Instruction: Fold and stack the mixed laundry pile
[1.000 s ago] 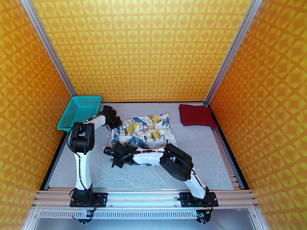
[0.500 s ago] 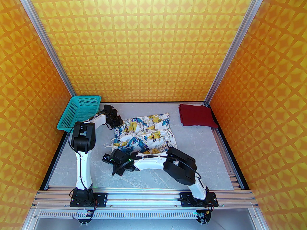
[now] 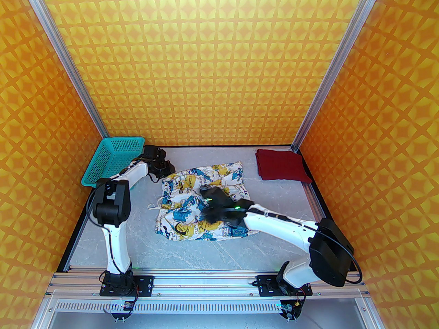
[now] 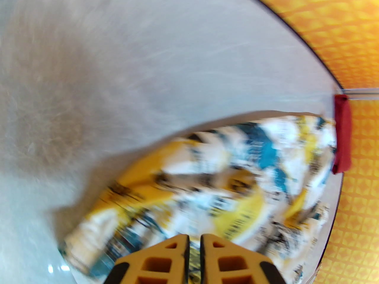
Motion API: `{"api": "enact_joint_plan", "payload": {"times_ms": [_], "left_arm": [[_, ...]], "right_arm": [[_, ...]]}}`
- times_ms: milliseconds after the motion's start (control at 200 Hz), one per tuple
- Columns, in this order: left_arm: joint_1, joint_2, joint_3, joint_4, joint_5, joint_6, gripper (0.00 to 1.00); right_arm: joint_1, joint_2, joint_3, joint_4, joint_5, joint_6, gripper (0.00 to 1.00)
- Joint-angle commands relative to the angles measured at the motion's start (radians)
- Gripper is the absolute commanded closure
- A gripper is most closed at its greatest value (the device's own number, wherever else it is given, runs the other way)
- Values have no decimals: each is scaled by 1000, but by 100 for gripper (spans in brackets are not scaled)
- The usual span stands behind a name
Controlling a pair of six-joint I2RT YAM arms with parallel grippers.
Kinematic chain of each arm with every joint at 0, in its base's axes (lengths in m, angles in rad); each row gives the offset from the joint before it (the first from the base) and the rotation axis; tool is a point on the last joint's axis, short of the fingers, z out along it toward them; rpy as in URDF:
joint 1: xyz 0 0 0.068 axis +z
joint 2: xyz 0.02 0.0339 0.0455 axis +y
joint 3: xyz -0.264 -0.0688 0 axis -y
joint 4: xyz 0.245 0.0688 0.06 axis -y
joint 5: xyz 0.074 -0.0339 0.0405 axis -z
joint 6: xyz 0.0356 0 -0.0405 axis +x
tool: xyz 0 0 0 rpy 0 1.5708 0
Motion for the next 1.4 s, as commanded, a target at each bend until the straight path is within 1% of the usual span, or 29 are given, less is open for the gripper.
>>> {"api": "enact_joint_plan", "payload": {"times_ms": [0,120,245,330,400,515,560,600,665,745,790,815,855,910,1000,1140,1250,1315,1395], "left_arm": [[-26,30,-40,20,-10,1,90],[-26,82,-35,37,-9,-13,93],[-23,149,2,35,-12,-19,94],[-17,189,26,30,-14,-24,94],[-15,209,42,28,-14,-24,94],[-12,214,55,25,-15,-20,94],[-14,199,51,23,-15,-16,92],[-16,174,41,23,-15,-8,87],[-18,114,15,24,-14,2,76],[-20,21,-24,25,-14,9,62],[-21,-35,-51,20,-18,16,54],[-21,-68,-57,15,-21,18,51],[-25,-130,-119,16,-34,16,47],[-34,-232,-199,27,-65,5,45],[-50,-381,-359,16,-141,-38,43],[-55,-645,-635,-53,-236,-117,42],[-56,-843,-779,-198,-304,-136,37],[-58,-931,-841,-266,-306,-162,35],[-74,-1026,-905,-325,-300,-207,35]], "right_arm": [[-26,-3,-104,-105,20,137,80],[-30,8,-178,-81,8,206,81],[-29,0,-253,-37,-49,263,83],[-21,-38,-303,-37,-90,297,84],[13,-92,-323,-81,-83,318,83],[54,-200,-315,-194,-73,351,78],[55,-244,-301,-240,-61,363,73],[52,-289,-280,-285,-36,368,67],[20,-345,-241,-352,-22,365,59],[-53,-401,-224,-383,-53,349,54],[-111,-427,-225,-401,-77,342,51],[-149,-437,-226,-407,-96,336,50],[-211,-448,-234,-418,-133,328,48],[-306,-465,-256,-423,-196,321,47],[-433,-492,-297,-416,-291,314,45],[-582,-513,-376,-380,-432,328,44],[-664,-512,-436,-311,-507,358,44],[-687,-502,-455,-268,-525,385,45],[-696,-493,-469,-214,-523,418,48]]}}
